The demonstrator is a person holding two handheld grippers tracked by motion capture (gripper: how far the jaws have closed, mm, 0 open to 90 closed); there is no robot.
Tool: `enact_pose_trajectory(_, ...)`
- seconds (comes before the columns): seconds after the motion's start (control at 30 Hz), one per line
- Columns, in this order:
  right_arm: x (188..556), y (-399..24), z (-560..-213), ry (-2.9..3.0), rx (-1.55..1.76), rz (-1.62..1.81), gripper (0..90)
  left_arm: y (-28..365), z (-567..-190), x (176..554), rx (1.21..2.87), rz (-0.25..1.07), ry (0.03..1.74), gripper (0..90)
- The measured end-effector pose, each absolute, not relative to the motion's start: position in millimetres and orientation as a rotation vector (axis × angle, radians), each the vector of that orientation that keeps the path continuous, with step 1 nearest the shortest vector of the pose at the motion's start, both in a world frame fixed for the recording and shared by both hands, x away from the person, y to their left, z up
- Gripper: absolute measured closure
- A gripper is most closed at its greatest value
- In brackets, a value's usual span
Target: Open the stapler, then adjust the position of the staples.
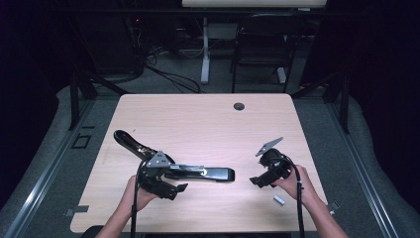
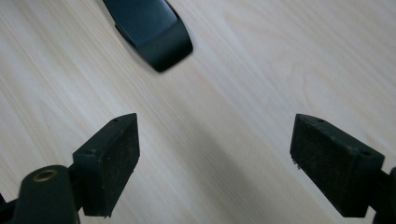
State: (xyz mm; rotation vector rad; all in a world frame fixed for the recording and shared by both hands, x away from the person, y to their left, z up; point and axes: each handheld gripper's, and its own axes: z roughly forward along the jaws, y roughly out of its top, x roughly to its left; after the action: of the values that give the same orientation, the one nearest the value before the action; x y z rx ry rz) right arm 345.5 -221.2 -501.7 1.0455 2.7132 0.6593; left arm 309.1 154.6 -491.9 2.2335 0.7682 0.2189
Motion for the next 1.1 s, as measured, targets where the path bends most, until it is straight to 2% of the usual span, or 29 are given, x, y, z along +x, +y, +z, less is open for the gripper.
enact_pose_trajectory(0.23, 329.5, -237.3, -519.1, 2.785, 1.1, 0.525, 19.0, 152.7, -495.8, 310.9, 2.268, 0.204, 0.765, 3.3)
enact_pose_trajectory(0.37, 324.9, -242.1, -521.0, 2.808, 1.126, 0.496, 27.3, 152.1, -495.9, 310.8, 2.281, 0.209, 0.76, 3.1)
enact_pose_trajectory(0.5, 320.5, -245.5, -525.1, 2.805, 1.186, 0.468, 44.7, 152.6, -497.9, 312.1, 2.288, 0.204, 0.762, 3.0)
enact_pose_trajectory(0.6, 318.3, -248.6, -530.3, 2.817, 1.228, 0.404, 53.2, 152.7, -497.0, 311.5, 2.291, 0.229, 0.756, 3.1)
enact_pose_trajectory(0.77, 312.7, -254.9, -536.2, 2.793, 1.306, 0.399, 61.8, 153.0, -496.8, 311.8, 2.289, 0.23, 0.75, 3.3)
enact_pose_trajectory(0.8, 316.7, -257.2, -531.4, 2.864, 1.243, 0.289, 62.6, 152.7, -497.3, 312.1, 2.295, 0.229, 0.75, 3.3)
enact_pose_trajectory(0.83, 311.6, -255.6, -539.6, 2.768, 1.348, 0.424, 63.7, 152.4, -497.6, 312.2, 2.298, 0.23, 0.749, 3.3)
enact_pose_trajectory(1.0, 315.3, -256.8, -539.0, 2.834, 1.324, 0.334, 67.9, 152.5, -497.5, 311.3, 2.305, 0.258, 0.724, 3.9)
enact_pose_trajectory(1.1, 317.5, -258.1, -538.9, 2.862, 1.306, 0.289, 75.9, 153.1, -497.6, 311.9, 2.306, 0.26, 0.723, 4.1)
